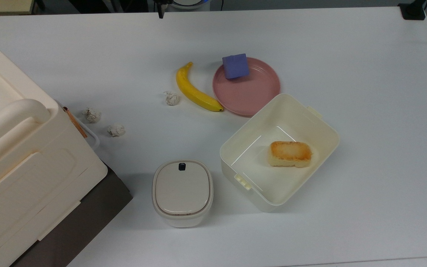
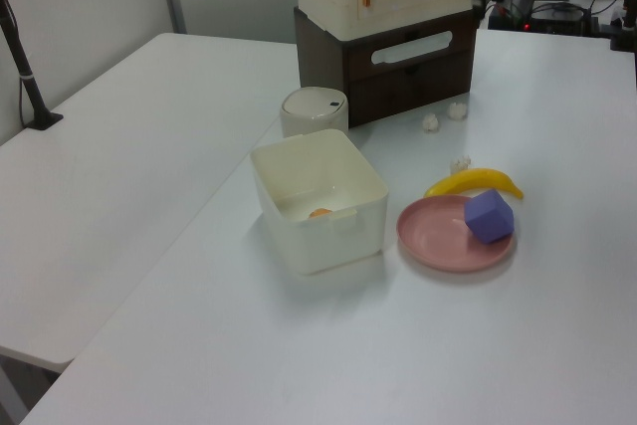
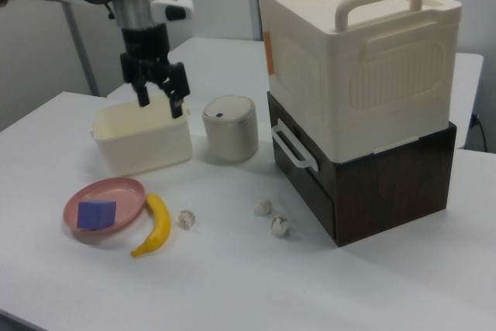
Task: Put the cube on the table
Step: 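Move the gripper from its raised pose toward the pink plate, then lower the open gripper over the purple cube on the pink plate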
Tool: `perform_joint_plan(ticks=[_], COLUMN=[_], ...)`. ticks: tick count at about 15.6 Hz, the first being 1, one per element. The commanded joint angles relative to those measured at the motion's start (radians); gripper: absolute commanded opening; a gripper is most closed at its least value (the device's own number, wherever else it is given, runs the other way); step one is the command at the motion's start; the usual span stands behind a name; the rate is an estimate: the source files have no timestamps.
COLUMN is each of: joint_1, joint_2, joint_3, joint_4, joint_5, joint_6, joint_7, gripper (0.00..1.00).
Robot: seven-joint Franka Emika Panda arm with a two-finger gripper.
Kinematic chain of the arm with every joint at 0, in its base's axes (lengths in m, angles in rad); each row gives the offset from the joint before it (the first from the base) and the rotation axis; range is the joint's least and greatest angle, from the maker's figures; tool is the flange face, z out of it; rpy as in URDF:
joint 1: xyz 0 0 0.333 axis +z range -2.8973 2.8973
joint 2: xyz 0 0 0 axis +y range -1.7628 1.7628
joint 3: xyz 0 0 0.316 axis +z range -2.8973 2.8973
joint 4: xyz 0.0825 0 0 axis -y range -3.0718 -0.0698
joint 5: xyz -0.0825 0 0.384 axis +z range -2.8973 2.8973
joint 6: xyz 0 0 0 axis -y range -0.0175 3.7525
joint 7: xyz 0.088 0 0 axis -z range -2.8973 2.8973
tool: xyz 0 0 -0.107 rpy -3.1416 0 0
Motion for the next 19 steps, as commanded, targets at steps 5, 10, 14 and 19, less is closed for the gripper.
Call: perform_joint_plan(ticks=[5,10,14,19], joint_1=[0.019,0.019,0.02,0.02], joint_2=[-0.021,-0.027,-0.019,-0.015], joint_3=[0.07,0.143,0.202,0.292], joint_4=[-0.115,-0.212,-0.255,-0.365], joint_5=[-0.021,-0.021,-0.034,-0.035], joint_6=[-0.061,-0.059,-0.055,0.014], joint_7=[-0.053,-0.098,-0.101,-0.099], gripper=[1.0,1.0,1.0,1.0])
